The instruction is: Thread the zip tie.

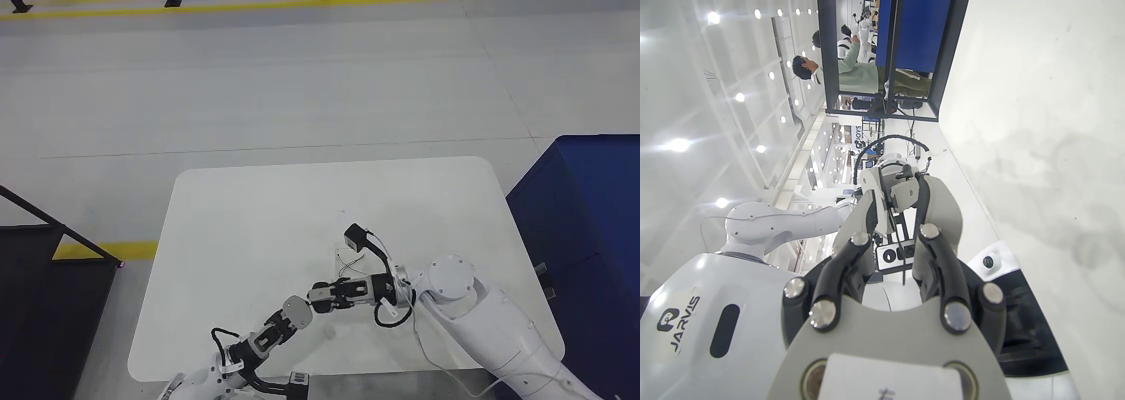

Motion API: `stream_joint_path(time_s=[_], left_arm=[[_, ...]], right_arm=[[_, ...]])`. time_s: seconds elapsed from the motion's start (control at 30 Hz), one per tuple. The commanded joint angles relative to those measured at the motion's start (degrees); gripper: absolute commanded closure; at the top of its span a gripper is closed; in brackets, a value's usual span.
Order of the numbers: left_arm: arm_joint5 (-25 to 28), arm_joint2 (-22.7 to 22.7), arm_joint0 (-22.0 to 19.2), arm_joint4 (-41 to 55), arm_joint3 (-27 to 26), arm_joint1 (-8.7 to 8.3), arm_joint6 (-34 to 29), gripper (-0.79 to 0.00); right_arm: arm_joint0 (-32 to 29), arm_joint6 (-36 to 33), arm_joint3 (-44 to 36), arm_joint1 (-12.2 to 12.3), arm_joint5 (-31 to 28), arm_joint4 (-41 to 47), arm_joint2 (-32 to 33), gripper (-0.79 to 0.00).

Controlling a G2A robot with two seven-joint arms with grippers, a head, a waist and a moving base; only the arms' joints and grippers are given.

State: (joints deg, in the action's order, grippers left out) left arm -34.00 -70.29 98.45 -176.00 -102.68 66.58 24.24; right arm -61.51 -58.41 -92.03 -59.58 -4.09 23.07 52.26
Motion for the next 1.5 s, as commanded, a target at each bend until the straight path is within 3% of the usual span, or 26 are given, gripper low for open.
stream_joint_path(time_s=[0.0, 0.6, 0.67, 0.87, 0.93, 1.4, 1.43, 1.47], left_arm=[[0.1, 0.1, -0.2, 0.0, 0.2, -0.04, -0.4, 0.000], [0.1, 0.1, 0.1, 0.0, -0.1, -0.68, -0.8, 0.000], [0.1, 0.2, 0.0, 0.0, -0.2, -0.73, -1.0, 0.000], [0.3, 0.0, -0.1, 0.0, -0.3, -0.92, -1.2, 0.000], [0.5, -0.1, -0.1, 0.0, -0.3, -1.00, -1.1, 0.000], [0.3, 0.1, -0.1, 0.4, -0.5, -1.29, -1.8, 0.000], [0.0, 0.1, 0.0, 1.3, -0.6, -1.28, -2.0, -0.443], [-0.4, 0.0, 0.1, 2.0, -0.7, -1.30, -2.1, -0.785]], right_arm=[[0.0, 0.0, 0.0, 0.0, 0.0, -0.1, 0.0, -0.182], [-0.5, 0.6, -0.8, -0.4, 0.8, -1.1, 0.7, -0.123], [-0.4, 0.6, -0.9, -0.4, 1.0, -1.5, 0.5, -0.089], [-0.2, 0.6, -1.0, -0.6, 1.6, -2.3, 0.2, -0.102], [-0.1, 0.6, -1.0, -0.7, 1.7, -2.3, 0.1, 0.000], [0.0, 0.4, -0.9, -1.0, 1.4, -2.5, 0.3, 0.000], [0.0, 0.4, -0.9, -1.1, 1.4, -2.4, 0.3, 0.000], [0.0, 0.4, -0.8, -1.1, 1.3, -2.3, 0.4, 0.000]])
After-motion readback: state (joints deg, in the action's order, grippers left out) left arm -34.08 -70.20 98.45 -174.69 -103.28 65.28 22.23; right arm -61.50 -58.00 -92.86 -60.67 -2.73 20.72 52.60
